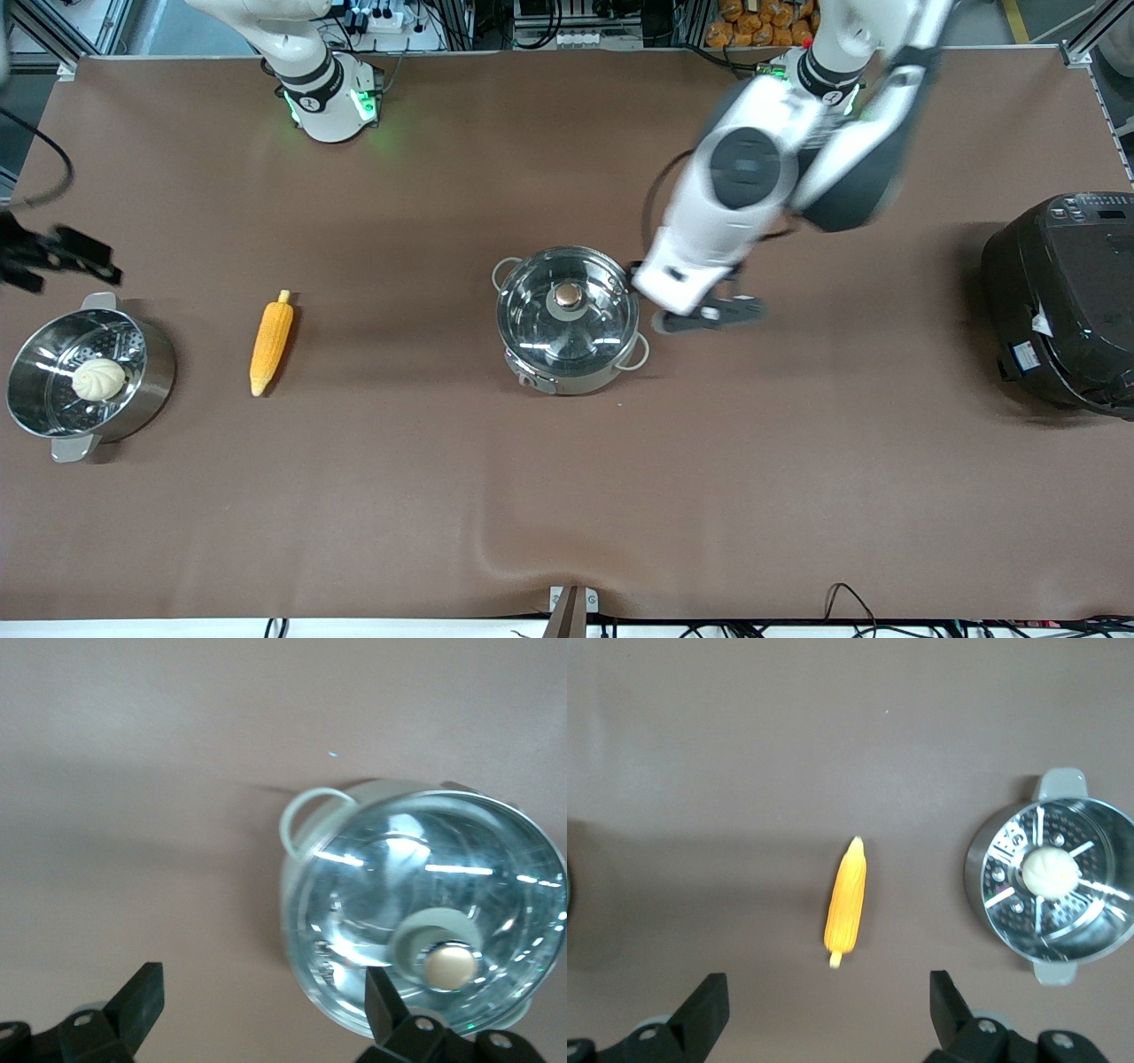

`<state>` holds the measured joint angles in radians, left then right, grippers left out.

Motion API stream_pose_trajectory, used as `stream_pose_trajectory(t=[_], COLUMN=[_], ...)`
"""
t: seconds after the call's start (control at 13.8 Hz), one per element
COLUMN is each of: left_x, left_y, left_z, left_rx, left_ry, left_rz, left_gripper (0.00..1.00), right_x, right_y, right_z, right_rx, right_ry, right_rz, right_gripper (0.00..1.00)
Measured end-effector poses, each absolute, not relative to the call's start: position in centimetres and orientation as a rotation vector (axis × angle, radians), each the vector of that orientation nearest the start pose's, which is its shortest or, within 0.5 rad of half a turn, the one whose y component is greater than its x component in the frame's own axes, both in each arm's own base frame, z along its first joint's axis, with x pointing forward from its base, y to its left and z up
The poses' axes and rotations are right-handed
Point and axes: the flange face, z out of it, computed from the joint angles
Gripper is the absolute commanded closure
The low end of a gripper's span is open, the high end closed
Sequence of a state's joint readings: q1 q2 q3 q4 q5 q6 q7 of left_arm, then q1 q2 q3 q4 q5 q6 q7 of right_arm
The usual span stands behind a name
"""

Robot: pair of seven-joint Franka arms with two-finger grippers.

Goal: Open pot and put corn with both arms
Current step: 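Lower the left gripper to the lid knob while the right gripper reaches the corn, then grasp the lid knob with the left gripper while the right gripper grasps the corn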

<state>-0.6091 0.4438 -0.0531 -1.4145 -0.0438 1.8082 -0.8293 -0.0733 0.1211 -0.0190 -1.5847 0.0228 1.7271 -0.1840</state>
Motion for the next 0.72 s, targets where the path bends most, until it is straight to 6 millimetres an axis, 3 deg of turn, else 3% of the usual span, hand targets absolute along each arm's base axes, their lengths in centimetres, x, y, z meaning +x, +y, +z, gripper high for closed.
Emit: stream_pose_trajectory(t=[0.22,0.43,0.72], left_x=[53.1,52.8,51.0], left_y=[-45.7,-48.9,-51.8], left_z=[42.9,40.6,37.7], left_rx=[-3.149,-3.178,-3.143], left_ry=[-0.394,-0.481,-0.480], left_rz=[0.053,-0.005,-0.029], left_gripper=[0.00,0.00,0.05], right_x=[60.5,59.3,58.5], right_y=[-5.3,-5.2,-5.2], right_z=[48.1,38.8,30.4], right_rx=[-3.125,-3.123,-3.123], right_ry=[-0.133,-0.126,-0.122], right_rz=[-0.069,-0.003,0.045], right_gripper=[0.00,0.00,0.00])
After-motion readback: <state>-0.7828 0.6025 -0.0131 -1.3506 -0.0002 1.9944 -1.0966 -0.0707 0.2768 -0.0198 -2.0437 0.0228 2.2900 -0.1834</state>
